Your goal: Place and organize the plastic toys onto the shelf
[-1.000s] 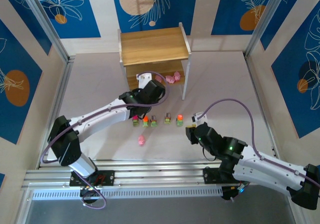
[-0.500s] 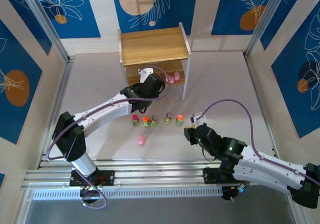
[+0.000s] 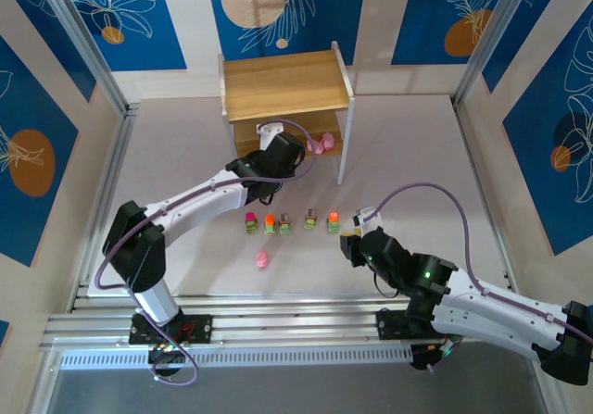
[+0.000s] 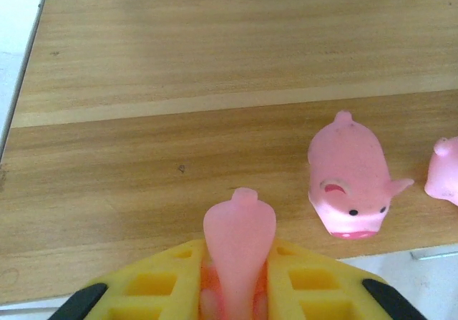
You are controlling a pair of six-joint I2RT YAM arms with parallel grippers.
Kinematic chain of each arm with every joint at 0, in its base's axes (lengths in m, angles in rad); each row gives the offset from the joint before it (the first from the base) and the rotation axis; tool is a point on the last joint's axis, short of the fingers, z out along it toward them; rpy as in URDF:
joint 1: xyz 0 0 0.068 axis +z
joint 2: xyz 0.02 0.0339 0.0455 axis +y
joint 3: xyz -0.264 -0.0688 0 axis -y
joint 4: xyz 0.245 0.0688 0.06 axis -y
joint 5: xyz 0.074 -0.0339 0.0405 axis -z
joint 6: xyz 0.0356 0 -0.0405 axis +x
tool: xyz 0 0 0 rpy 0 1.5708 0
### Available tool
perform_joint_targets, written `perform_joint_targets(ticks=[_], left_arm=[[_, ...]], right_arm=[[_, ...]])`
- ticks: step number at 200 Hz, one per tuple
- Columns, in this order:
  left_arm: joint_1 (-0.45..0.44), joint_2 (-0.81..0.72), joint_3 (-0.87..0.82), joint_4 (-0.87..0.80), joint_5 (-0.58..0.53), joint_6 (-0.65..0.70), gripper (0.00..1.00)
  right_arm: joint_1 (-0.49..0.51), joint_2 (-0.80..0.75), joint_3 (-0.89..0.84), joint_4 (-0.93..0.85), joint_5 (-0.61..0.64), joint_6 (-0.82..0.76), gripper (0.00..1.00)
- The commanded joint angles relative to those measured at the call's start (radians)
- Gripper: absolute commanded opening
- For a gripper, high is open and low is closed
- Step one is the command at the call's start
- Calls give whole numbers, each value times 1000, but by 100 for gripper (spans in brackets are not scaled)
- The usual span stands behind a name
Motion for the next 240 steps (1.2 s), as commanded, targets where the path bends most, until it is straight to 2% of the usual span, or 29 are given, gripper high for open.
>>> perform_joint_targets(ticks=[1, 134, 193, 240], left_arm=[[15, 19, 30, 43, -18, 9, 23], [33, 96, 37, 138, -23, -7, 24], [38, 112, 46, 145, -20, -14, 36], [38, 94, 39, 150, -15, -8, 42]], right_arm=[[8, 0, -12, 18, 14, -10, 35], [8, 1, -11, 18, 11, -11, 35], [8, 7, -12, 21, 10, -12, 35], [8, 8, -10, 21, 10, -11, 36]])
